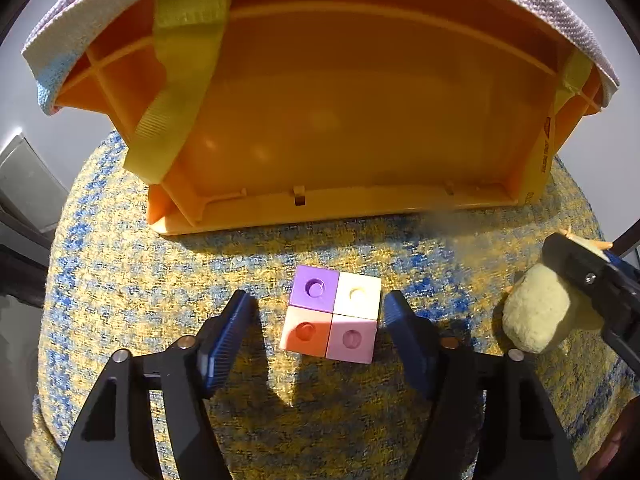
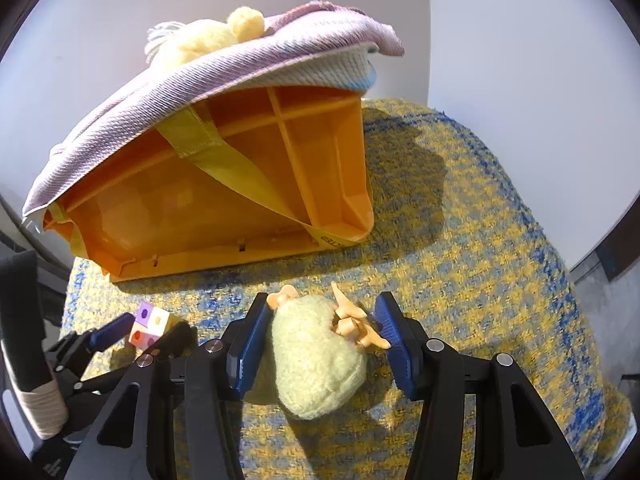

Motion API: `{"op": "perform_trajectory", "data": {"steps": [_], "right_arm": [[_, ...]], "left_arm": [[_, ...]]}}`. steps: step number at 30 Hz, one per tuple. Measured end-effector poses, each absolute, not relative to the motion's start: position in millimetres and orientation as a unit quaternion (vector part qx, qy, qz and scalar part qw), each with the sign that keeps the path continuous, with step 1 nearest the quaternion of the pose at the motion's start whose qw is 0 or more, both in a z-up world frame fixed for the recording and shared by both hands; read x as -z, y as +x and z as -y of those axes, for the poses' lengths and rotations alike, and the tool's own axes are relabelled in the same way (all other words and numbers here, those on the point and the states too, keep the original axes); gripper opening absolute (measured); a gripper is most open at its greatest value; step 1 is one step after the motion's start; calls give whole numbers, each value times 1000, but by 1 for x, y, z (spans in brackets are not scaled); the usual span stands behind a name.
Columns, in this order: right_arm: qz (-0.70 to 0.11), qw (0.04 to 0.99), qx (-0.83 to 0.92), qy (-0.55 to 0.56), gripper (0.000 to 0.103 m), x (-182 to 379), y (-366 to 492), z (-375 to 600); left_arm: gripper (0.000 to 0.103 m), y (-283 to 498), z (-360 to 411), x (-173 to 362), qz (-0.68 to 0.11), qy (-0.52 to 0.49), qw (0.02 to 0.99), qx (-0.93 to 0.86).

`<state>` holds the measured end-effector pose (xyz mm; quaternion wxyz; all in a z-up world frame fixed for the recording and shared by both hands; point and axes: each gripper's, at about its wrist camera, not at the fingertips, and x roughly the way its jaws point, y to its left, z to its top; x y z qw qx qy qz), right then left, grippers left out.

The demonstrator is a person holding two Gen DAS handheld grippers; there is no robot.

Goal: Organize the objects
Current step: 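Grasp the pale green plush with the right tool while the left tool grasps the block cube, then carry the block cube with the left tool while the right tool carries the plush to the basket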

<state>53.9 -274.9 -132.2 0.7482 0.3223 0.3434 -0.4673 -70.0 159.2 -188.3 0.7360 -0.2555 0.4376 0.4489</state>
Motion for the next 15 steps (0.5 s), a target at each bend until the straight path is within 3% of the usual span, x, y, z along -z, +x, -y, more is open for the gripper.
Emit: {"op": "perform_trajectory", "data": {"steps": [5, 15], "right_arm": [[-341, 755, 462, 316, 54, 127, 56, 271], [-328, 763, 462, 312, 54, 109, 51, 264]], "left_arm": [[42, -67, -156, 186, -445, -234, 743, -442], [40, -77, -153, 164, -437, -226, 744, -453]]}}
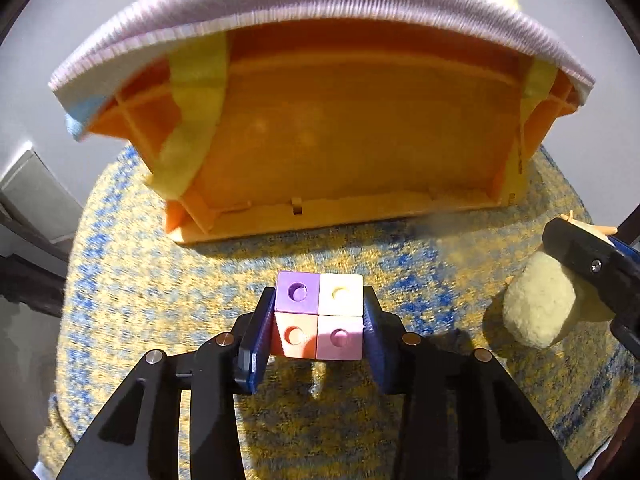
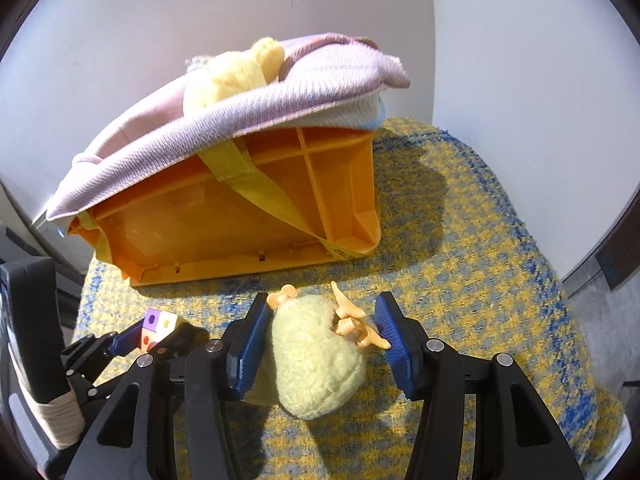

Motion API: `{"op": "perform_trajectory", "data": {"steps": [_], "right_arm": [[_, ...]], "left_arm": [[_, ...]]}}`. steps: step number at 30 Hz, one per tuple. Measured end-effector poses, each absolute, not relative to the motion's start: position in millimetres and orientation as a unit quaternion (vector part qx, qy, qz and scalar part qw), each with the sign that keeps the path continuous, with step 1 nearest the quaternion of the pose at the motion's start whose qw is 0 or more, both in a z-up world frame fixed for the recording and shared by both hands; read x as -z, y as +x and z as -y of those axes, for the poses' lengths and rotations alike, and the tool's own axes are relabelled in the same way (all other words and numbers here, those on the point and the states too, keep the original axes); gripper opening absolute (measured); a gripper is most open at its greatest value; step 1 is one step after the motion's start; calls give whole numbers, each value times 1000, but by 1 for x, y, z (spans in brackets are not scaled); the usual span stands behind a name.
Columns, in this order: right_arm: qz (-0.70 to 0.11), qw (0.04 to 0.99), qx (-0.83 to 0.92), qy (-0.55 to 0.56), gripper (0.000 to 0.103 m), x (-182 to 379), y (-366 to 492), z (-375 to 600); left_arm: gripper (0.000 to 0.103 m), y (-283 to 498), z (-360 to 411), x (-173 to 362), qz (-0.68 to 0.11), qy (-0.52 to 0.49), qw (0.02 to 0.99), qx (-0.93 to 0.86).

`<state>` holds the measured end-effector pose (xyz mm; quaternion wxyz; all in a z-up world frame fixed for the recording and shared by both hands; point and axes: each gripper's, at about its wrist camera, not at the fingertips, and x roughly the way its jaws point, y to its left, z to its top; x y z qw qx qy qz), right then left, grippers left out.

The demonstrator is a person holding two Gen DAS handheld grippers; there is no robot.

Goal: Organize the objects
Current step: 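Carry the block cube with the left tool while the right tool carries the plush to the basket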

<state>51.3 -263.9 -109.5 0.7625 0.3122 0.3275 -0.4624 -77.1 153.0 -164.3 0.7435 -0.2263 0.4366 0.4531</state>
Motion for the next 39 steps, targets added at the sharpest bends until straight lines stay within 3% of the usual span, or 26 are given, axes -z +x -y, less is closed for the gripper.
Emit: {"op": "perform_trajectory", "data": {"steps": [24, 39], "right_arm": [[-283, 795, 466, 267, 54, 14, 46, 233], [-255, 819, 460, 229, 54, -47, 70, 243]], "left_arm": [[40, -79, -114, 54, -372, -190, 780, -467], [40, -91, -134, -5, -331, -177, 795, -477]]}}
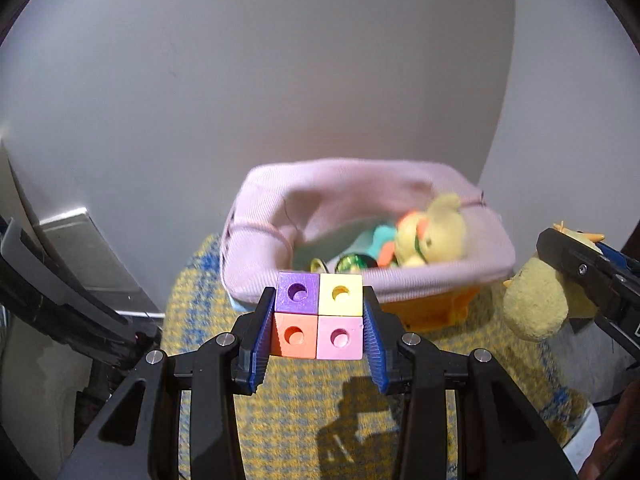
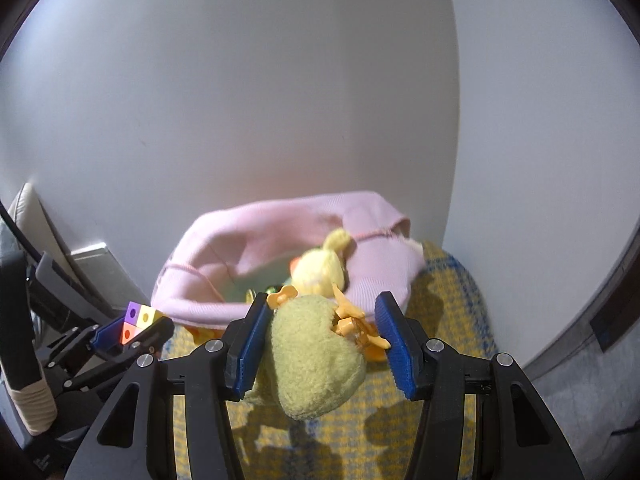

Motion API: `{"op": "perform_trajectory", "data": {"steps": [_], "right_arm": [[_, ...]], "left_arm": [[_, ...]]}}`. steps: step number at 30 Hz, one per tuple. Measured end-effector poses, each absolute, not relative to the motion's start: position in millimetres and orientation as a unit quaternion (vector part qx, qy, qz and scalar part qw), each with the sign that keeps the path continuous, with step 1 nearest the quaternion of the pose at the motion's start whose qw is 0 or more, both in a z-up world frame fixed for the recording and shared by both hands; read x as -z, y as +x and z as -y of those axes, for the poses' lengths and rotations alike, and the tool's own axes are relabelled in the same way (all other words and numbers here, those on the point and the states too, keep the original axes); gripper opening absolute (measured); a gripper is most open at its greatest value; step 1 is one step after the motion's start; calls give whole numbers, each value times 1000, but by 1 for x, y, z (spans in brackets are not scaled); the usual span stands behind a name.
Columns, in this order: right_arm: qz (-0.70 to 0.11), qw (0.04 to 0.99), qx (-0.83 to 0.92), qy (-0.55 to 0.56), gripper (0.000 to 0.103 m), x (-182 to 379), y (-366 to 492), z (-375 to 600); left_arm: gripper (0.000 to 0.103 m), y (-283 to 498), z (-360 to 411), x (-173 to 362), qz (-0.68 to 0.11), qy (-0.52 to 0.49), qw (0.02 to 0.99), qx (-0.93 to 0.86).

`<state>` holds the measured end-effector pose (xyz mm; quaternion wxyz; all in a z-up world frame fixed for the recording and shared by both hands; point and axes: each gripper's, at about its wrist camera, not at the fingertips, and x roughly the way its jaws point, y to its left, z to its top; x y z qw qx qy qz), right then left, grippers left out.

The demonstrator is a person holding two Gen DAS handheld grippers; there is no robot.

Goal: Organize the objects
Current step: 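Carry the block cube with the left tool while the right tool carries the plush to the basket, then open the left tool over the basket while the right tool releases the plush inside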

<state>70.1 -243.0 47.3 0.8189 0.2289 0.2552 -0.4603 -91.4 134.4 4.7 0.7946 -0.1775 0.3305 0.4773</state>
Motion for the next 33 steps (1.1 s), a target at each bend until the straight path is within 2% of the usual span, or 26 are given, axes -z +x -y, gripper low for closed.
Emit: {"op": "perform_trajectory", "data": {"steps": [12, 33], "right_arm": [[-243, 831, 455, 207, 54, -78, 94, 274], [-270, 836, 424, 221, 54, -56, 150, 346]], "left_arm": [[40, -72, -166, -40, -317, -157, 811, -466], [40, -46, -236, -13, -336, -175, 812, -444]]}}
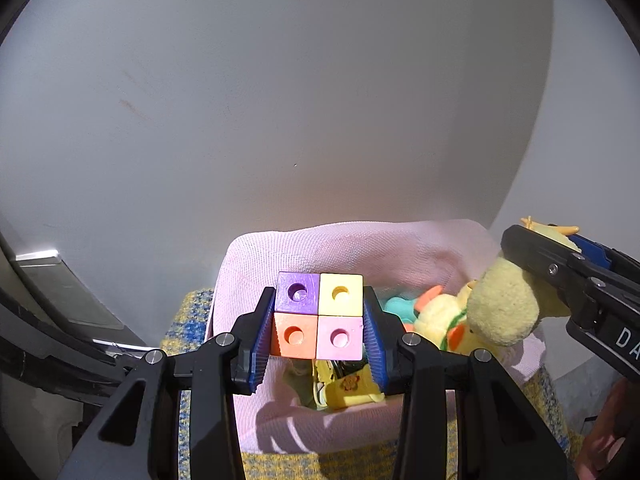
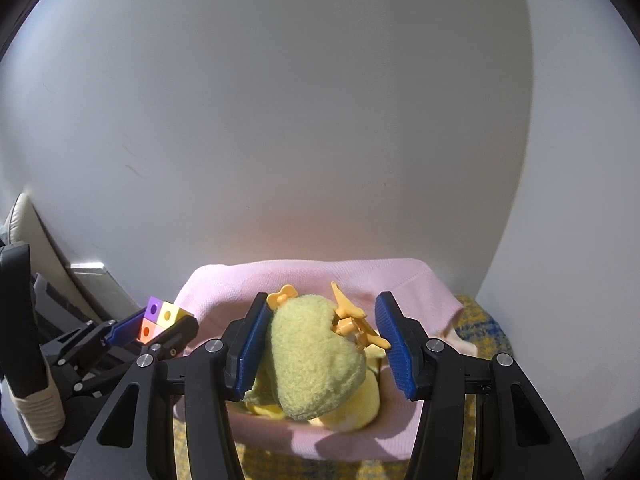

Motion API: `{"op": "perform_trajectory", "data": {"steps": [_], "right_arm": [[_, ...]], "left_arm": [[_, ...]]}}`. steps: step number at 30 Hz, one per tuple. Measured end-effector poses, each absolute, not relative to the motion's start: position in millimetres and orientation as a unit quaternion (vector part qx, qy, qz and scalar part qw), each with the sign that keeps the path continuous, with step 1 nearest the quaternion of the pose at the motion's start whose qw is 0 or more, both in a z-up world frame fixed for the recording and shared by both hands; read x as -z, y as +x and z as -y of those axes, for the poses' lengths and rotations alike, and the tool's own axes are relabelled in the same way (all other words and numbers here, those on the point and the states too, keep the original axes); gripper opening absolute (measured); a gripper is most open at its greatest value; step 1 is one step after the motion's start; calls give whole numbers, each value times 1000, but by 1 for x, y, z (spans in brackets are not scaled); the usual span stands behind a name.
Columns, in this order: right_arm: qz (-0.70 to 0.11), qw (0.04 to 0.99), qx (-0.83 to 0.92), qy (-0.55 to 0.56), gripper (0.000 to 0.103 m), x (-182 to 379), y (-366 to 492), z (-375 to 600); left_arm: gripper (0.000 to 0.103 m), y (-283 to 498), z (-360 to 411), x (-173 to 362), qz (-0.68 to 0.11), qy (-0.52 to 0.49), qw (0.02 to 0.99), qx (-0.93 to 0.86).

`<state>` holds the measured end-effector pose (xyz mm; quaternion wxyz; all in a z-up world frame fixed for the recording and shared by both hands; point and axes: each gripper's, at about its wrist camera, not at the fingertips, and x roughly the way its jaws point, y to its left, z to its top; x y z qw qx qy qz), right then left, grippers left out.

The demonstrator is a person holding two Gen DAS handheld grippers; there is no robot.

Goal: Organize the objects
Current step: 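Open the left tool over the basket while the right tool releases the plush inside, then withdraw both tools back from the basket over the table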

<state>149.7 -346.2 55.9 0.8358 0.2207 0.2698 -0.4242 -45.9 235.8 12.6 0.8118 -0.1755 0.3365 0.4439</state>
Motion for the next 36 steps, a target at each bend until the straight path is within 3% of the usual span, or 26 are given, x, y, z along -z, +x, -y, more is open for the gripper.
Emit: {"op": "perform_trajectory", "data": {"steps": [2, 3, 5, 9, 16, 36], "right_arm": [[-273, 835, 421, 226, 56, -53, 153, 352], [-274, 834, 420, 230, 57, -52, 154, 355], [-275, 831, 419, 240, 61, -47, 154, 360], [-272, 826, 428, 245, 77, -42, 149, 363], [-267, 819, 447, 242, 91, -43, 141, 357], [-290, 807, 467, 217, 96, -69, 103, 316]], "left_arm": [[46, -44, -239, -11, -339, -176, 810, -444], [60, -44, -240, -10, -340, -175, 809, -446], [77, -44, -240, -10, -339, -170, 807, -453], [89, -47, -240, -8, -343, -170, 796, -469], [100, -53, -233, -11, -338, -175, 790, -480], [103, -81, -195, -30, -349, -165, 780, -493]]}}
